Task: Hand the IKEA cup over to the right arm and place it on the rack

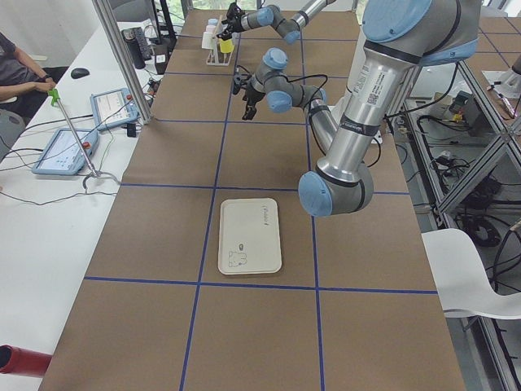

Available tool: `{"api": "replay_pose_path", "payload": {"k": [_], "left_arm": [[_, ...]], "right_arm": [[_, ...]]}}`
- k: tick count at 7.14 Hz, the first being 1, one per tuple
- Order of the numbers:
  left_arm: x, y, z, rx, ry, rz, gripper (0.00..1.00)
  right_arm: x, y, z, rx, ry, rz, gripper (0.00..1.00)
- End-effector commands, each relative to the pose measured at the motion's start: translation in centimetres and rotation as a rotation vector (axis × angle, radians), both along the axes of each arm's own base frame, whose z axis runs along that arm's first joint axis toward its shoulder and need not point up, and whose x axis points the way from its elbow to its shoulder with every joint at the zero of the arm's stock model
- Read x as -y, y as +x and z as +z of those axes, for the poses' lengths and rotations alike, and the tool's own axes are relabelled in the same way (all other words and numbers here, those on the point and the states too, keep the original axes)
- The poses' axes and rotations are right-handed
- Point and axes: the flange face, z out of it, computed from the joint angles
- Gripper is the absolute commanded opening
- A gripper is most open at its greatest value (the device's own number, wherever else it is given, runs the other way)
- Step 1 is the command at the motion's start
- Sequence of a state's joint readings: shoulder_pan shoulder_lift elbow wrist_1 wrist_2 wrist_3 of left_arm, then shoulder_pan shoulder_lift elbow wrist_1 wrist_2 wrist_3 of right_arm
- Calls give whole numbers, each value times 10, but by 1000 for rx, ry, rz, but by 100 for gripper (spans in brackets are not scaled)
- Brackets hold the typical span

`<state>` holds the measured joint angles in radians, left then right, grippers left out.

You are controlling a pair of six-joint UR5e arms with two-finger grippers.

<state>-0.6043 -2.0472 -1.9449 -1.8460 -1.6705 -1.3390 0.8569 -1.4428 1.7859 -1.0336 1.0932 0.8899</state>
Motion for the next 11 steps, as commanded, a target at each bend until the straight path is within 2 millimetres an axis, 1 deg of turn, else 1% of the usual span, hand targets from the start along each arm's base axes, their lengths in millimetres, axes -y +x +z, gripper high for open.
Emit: {"api": "replay_pose_path", "payload": {"k": [1, 2, 3, 4, 5, 6, 7, 8, 9, 10, 11], "left_arm": [[13, -20, 5, 86, 4, 31, 100], [16, -40, 1, 170, 42, 59, 100], [24, -64, 2, 243, 64, 93, 100], [41, -92, 8, 291, 80, 136, 100], [57, -121, 14, 327, 89, 187, 100], [73, -153, 23, 380, 102, 252, 100], [88, -186, 34, 408, 98, 315, 100], [105, -222, 52, 420, 78, 366, 100], [112, -253, 78, 365, 51, 420, 100], [110, -284, 107, 334, 64, 461, 100], [111, -318, 133, 300, 69, 485, 100]], "right_arm": [[10, 84, -3, 29, -74, -148, 99], [17, 132, -4, 81, -146, -223, 99], [21, 186, -1, 93, -207, -338, 99], [25, 225, 3, 75, -276, -431, 99], [26, 247, 4, 76, -351, -491, 99], [27, 261, 7, 95, -408, -568, 99], [22, 272, 16, 103, -463, -635, 99], [17, 278, 28, 148, -503, -700, 99], [14, 281, 39, 176, -540, -743, 99], [11, 287, 47, 205, -542, -786, 99], [6, 299, 55, 291, -540, -797, 100]]}}
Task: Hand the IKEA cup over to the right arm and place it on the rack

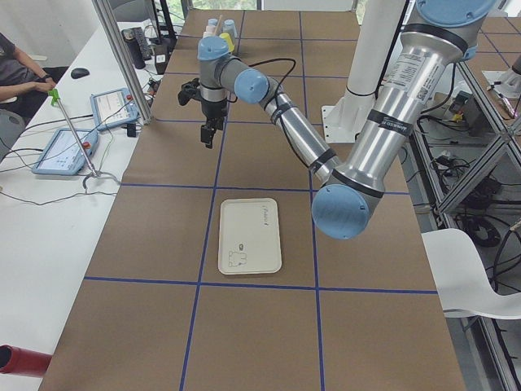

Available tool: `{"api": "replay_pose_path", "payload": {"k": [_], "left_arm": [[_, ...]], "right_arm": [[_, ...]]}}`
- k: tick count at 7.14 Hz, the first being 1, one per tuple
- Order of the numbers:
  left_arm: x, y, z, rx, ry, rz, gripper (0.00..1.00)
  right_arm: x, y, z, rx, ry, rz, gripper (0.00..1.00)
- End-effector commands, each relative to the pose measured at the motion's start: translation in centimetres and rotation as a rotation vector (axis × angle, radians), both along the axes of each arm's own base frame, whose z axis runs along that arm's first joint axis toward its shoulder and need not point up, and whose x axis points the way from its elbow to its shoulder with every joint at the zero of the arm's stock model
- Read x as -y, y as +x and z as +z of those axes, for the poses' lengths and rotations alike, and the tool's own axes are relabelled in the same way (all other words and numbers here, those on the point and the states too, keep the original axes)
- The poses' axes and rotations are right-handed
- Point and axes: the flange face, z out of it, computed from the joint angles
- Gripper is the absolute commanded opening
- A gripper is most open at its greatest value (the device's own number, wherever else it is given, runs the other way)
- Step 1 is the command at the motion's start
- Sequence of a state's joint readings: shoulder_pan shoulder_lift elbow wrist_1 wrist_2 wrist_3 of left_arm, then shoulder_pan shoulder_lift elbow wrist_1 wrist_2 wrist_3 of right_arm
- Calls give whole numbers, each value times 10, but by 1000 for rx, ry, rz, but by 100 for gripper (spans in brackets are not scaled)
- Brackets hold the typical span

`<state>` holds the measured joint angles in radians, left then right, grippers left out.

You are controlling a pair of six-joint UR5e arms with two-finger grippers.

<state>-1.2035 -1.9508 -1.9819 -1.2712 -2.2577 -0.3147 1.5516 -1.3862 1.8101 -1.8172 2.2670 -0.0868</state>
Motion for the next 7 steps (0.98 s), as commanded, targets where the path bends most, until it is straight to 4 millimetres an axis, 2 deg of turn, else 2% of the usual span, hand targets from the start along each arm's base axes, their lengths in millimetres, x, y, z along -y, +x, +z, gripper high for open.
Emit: {"api": "replay_pose_path", "payload": {"k": [1, 2, 3, 4, 5, 6, 7], "left_arm": [[4, -67, 56, -79, -34, 39, 100], [5, -91, 79, -72, -29, 38, 100], [2, -95, 88, -70, -54, 26, 100], [-1, -117, 98, -68, -82, -23, 100], [1, -146, 108, -72, -94, -71, 100], [11, -156, 131, -69, -124, -88, 100], [18, -167, 158, -68, -157, -111, 100]], "right_arm": [[-11, 11, 19, 100, -52, -28, 99], [-14, 11, 20, 97, -43, -42, 100], [-14, 12, 17, 88, -42, -28, 100], [-17, 11, 22, 90, -40, -30, 99], [-24, 13, 30, 74, -42, -26, 100], [-37, 12, 30, 74, -37, -28, 100], [-57, 13, 64, 71, -104, -24, 100]]}}
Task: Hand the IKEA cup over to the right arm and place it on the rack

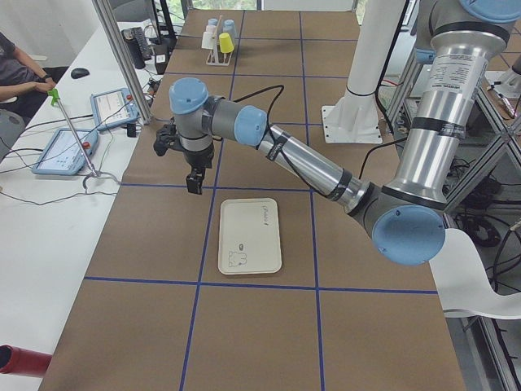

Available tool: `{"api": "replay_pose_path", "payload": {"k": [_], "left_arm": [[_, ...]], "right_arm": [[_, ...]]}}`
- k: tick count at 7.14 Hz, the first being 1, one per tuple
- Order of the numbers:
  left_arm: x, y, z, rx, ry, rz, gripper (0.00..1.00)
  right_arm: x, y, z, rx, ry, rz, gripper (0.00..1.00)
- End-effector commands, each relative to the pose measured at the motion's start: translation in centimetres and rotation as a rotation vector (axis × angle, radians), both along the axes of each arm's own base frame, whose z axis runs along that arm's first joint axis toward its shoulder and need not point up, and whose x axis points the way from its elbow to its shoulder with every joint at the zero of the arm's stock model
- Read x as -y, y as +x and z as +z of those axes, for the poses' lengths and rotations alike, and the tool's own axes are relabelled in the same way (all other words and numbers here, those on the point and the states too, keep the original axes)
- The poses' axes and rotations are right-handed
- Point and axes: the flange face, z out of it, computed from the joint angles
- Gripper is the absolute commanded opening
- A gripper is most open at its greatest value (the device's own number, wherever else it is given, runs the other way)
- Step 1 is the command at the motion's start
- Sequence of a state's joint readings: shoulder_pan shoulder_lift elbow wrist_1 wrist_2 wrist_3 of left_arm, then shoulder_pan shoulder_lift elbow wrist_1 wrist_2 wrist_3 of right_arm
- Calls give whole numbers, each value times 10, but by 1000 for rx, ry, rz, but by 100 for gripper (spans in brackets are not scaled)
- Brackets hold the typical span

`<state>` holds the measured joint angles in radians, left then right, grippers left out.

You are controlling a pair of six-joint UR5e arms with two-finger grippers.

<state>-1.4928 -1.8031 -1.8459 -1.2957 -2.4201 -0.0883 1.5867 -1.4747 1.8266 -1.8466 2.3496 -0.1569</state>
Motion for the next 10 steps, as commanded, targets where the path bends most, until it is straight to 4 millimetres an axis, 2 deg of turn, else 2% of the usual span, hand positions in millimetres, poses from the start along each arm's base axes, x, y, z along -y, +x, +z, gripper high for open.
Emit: {"api": "replay_pose_path", "payload": {"k": [1, 2, 3, 4, 5, 7, 8, 9, 10], "left_arm": [[-2, -18, 71, 8, -106, -30, 100], [5, -20, 100, 6, -123, -34, 100], [-1, -23, 136, 25, -157, -23, 100], [-1, -25, 164, 32, -111, 65, 100], [-3, -26, 176, 34, -82, 113, 100], [-11, -34, 193, 129, -36, 112, 100], [-22, -35, 213, 143, -22, 112, 100], [-26, -35, 227, 142, 0, 109, 100], [-28, -35, 228, 142, 1, 108, 100]], "right_arm": [[-33, 2, 50, -2, -101, 7, 100], [-45, 3, 68, -1, -141, 11, 100], [-53, 2, 89, 7, -185, 10, 100], [-54, 2, 103, 8, -208, 9, 100], [-54, 2, 113, 13, -229, 9, 100], [-53, 2, 116, 14, -235, 9, 100], [-52, 2, 119, 17, -240, 8, 100], [-49, -1, 132, 50, -221, 10, 100], [-47, -1, 145, 55, -188, 11, 100]]}}
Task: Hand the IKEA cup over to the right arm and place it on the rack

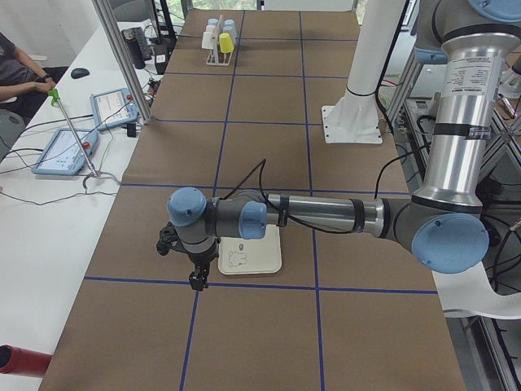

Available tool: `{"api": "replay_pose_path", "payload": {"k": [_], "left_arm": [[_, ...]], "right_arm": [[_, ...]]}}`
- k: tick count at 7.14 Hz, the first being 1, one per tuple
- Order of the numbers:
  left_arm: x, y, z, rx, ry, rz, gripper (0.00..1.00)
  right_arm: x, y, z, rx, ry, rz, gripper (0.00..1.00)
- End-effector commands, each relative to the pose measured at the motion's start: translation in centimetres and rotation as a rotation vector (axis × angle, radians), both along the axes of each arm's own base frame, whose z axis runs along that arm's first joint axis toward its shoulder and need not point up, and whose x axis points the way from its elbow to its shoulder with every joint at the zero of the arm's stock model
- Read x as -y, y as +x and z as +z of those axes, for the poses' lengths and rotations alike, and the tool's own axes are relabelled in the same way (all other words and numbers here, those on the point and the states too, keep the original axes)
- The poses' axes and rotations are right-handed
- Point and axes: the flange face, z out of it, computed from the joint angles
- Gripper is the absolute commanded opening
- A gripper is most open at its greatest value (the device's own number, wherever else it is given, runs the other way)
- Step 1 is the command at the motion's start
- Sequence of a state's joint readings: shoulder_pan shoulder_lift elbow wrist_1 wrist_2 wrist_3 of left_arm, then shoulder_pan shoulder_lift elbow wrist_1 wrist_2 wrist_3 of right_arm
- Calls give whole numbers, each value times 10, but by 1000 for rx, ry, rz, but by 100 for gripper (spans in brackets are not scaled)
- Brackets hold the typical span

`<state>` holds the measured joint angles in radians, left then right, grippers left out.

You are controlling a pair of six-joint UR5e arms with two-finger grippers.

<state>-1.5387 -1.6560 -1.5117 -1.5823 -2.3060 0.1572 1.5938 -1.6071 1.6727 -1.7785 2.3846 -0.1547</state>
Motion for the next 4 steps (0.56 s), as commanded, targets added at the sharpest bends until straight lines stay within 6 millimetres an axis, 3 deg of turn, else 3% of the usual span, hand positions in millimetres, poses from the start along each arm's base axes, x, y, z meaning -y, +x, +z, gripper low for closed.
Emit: {"api": "replay_pose_path", "payload": {"k": [1, 4], "left_arm": [[-5, 0, 10, 3, 6, -3, 100], [-5, 0, 9, 2, 5, -7, 100]], "right_arm": [[4, -1, 16, 13, 38, 4, 100], [13, 0, -4, 7, 46, 37, 100]]}}
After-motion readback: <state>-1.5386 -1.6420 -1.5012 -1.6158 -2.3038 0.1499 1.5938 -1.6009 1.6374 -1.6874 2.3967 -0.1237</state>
